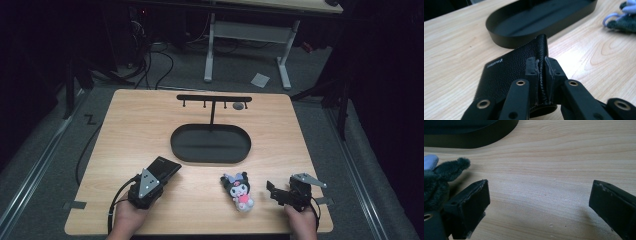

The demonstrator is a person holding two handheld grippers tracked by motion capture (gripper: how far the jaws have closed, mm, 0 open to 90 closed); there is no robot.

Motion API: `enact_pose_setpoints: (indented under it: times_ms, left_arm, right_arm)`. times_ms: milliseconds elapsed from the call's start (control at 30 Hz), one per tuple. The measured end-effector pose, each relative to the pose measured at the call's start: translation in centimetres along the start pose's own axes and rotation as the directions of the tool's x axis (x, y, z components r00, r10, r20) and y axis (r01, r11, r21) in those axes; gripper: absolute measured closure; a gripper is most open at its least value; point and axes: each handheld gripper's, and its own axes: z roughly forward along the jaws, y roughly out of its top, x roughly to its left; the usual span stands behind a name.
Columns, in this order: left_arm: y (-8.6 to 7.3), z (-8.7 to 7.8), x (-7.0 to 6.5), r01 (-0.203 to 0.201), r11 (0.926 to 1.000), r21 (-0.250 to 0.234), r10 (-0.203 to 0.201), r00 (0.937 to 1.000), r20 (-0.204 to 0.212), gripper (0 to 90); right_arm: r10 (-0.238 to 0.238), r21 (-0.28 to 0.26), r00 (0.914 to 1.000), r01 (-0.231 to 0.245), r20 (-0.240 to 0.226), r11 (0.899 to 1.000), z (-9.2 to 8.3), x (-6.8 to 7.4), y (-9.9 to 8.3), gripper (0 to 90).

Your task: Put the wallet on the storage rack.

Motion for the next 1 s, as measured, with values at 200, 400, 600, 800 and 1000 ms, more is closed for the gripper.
enact_pose_setpoints:
  times_ms: [200, 400, 600, 800, 1000]
  left_arm:
    - [0.2, -0.9, 0.9, 0.029, 0.9989, -0.036, -0.029, 0.9996, -0.004, 81.6]
    - [0.2, -1.3, 1.5, 0.048, 0.9973, -0.055, -0.049, 0.9986, -0.019, 81.9]
    - [0.1, -2.1, 2.6, 0.080, 0.9927, -0.090, -0.083, 0.9958, -0.038, 82.1]
    - [0.1, -3.0, 3.5, 0.111, 0.9842, -0.138, -0.120, 0.9912, -0.056, 82.3]
    - [0.0, -3.7, 4.4, 0.136, 0.9768, -0.165, -0.150, 0.9862, -0.071, 82.5]
  right_arm:
    - [-0.005, -0.001, 1.0000, 0.005, -0.003, 1.000, 0.1, 0.0, 0.0, 3.1]
    - [-0.002, 0.001, 1.0000, 0.002, -0.008, 1.000, 0.1, 0.1, 0.0, 3.2]
    - [-0.005, 0.004, 0.9999, 0.005, -0.012, 1.000, 0.2, 0.2, -0.1, 3.1]
    - [0.000, 0.006, 0.9999, 0.000, -0.012, 1.000, 0.2, 0.2, -0.1, 3.1]
    - [0.000, 0.006, 0.9999, 0.000, -0.010, 1.000, 0.2, 0.2, -0.1, 3.2]
